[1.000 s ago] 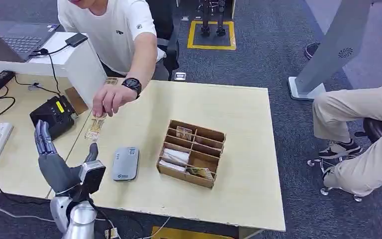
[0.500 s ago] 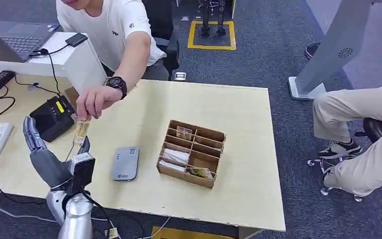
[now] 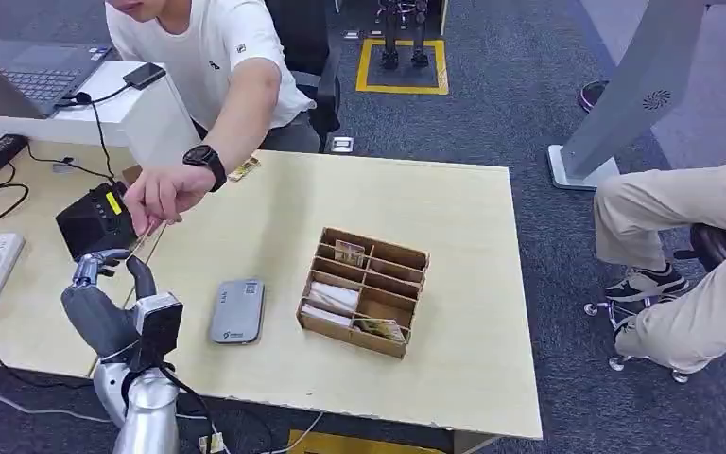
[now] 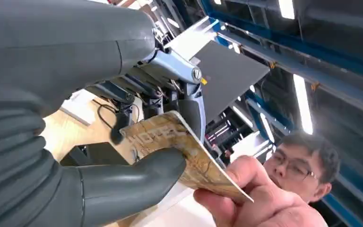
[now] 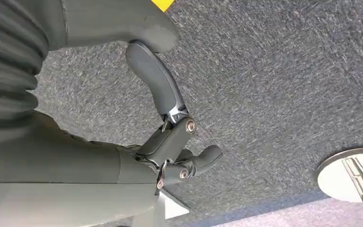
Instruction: Pass the card to the sensor for recognition and then transmit it.
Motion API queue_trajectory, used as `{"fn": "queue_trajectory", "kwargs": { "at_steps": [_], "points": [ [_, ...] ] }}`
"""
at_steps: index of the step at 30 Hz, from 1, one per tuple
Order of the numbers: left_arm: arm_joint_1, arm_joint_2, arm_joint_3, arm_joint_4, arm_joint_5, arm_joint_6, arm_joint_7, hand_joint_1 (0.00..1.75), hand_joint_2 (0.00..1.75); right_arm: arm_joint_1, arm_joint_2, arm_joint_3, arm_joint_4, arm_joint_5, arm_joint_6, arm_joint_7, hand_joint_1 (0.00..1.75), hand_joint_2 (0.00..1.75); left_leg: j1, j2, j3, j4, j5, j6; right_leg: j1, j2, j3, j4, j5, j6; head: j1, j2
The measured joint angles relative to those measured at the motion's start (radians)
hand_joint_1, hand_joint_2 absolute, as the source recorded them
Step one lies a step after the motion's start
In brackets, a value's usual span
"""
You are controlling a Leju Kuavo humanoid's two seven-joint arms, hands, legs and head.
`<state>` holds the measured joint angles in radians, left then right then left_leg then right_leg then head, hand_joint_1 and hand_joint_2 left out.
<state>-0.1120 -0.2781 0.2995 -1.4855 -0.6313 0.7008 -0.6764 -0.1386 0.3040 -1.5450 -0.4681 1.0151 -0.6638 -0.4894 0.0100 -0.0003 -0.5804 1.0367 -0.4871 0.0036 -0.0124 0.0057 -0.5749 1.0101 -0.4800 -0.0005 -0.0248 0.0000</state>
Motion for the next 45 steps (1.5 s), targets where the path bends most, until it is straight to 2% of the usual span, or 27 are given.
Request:
{"fn": "queue_trajectory", "kwargs": {
  "at_steps": [8, 20, 22, 24, 28, 35, 43, 45],
  "points": [
    [0.000, 0.000, 0.000, 0.006, -0.008, 0.000, -0.020, 1.75, 1.75, 0.000, 0.000, 0.000, 0.000, 0.000, 0.000, -0.002, 0.00, 1.75, 0.000, 0.000, 0.000, 0.000, 0.000, 0.000, 0.000, 0.000, 0.000, 0.000, 0.000, 0.000, 0.000, 0.000],
    [0.002, 0.000, 0.008, 0.005, -0.054, 0.000, -0.019, 1.75, 1.75, 0.000, -0.001, 0.000, 0.006, -0.020, 0.000, -0.008, 0.00, 1.75, 0.000, 0.000, 0.000, 0.000, 0.000, 0.000, 0.000, 0.000, 0.000, 0.000, 0.000, 0.000, 0.000, 0.000],
    [0.005, -0.001, 0.019, -0.007, -0.097, 0.000, 0.004, 1.75, 1.75, 0.000, -0.001, 0.000, 0.003, -0.035, 0.000, -0.014, 0.00, 1.75, 0.000, 0.000, 0.000, 0.000, 0.000, 0.000, 0.000, 0.000, 0.000, 0.000, 0.000, 0.000, 0.000, 0.000],
    [0.009, -0.001, 0.023, -0.037, -0.192, 0.001, 0.071, 1.75, 1.75, 0.000, -0.001, 0.000, 0.002, -0.046, 0.000, -0.021, 0.00, 1.75, 0.000, 0.000, -0.001, 0.000, 0.000, 0.000, 0.000, 0.000, 0.000, 0.000, 0.000, 0.000, 0.000, 0.000],
    [0.041, -0.001, 0.023, -0.127, -0.396, 0.001, 0.164, 1.75, 1.75, 0.000, -0.001, 0.000, 0.000, -0.051, 0.000, -0.021, 0.00, 1.75, 0.000, 0.000, 0.000, 0.000, 0.000, 0.000, 0.000, 0.000, 0.001, 0.000, 0.000, 0.000, 0.000, 0.000],
    [0.091, -0.001, 0.023, -0.200, -0.585, 0.001, 0.237, 1.75, 1.75, 0.001, -0.001, 0.000, -0.002, -0.051, 0.000, -0.020, 0.00, 1.75, 0.000, -0.001, -0.001, 0.000, 0.000, 0.000, 0.000, -0.001, 0.000, 0.000, 0.000, 0.000, 0.000, 0.000],
    [0.128, -0.002, 0.019, -0.192, -0.735, 0.001, 0.269, 1.75, 1.75, 0.001, -0.001, 0.000, -0.002, -0.052, 0.000, -0.019, 0.00, 1.75, 0.000, -0.001, 0.000, 0.000, 0.000, 0.000, 0.000, -0.001, 0.000, 0.000, 0.000, 0.000, 0.000, 0.000],
    [0.136, -0.002, 0.006, -0.182, -0.776, 0.001, 0.303, 1.75, 1.75, 0.001, -0.001, 0.000, -0.002, -0.052, 0.000, -0.019, 0.00, 1.75, 0.000, -0.001, 0.000, 0.000, 0.000, 0.000, 0.000, -0.001, 0.000, 0.000, 0.000, 0.000, 0.000, 0.000]
  ]
}}
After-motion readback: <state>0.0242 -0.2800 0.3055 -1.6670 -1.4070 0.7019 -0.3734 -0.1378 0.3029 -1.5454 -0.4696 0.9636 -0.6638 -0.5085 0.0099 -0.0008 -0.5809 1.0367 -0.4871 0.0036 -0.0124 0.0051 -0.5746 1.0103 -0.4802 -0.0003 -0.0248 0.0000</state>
